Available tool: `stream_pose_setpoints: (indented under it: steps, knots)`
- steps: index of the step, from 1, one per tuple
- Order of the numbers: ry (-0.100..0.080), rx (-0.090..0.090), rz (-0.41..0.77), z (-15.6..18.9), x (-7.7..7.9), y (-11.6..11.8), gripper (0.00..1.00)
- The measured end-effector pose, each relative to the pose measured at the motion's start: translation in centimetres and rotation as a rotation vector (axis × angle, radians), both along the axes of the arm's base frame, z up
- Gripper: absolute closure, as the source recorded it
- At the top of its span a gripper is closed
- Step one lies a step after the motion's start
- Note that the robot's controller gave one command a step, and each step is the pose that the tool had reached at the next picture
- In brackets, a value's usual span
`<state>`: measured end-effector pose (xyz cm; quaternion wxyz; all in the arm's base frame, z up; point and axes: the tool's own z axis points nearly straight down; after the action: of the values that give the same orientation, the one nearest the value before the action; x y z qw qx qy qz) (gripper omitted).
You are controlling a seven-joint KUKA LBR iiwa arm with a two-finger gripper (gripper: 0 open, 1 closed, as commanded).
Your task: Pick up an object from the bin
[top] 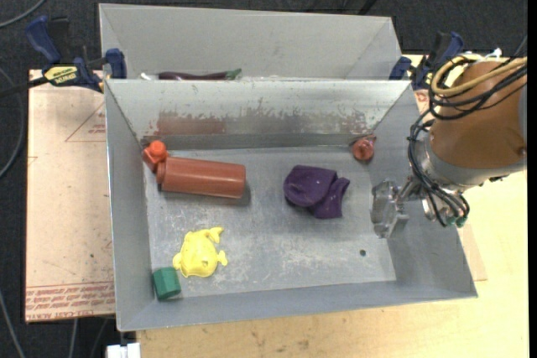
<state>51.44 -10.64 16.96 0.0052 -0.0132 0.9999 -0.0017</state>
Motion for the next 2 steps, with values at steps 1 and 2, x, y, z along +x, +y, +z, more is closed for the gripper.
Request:
stream_pose_setpoints:
  steps: [1, 2]
  knots:
    - [0.007, 0.002, 0.167, -4.9, 2.2, 2.6, 1.00]
    - [-0.003, -0.001, 0.186, -5.7, 9.6, 3.8, 0.00]
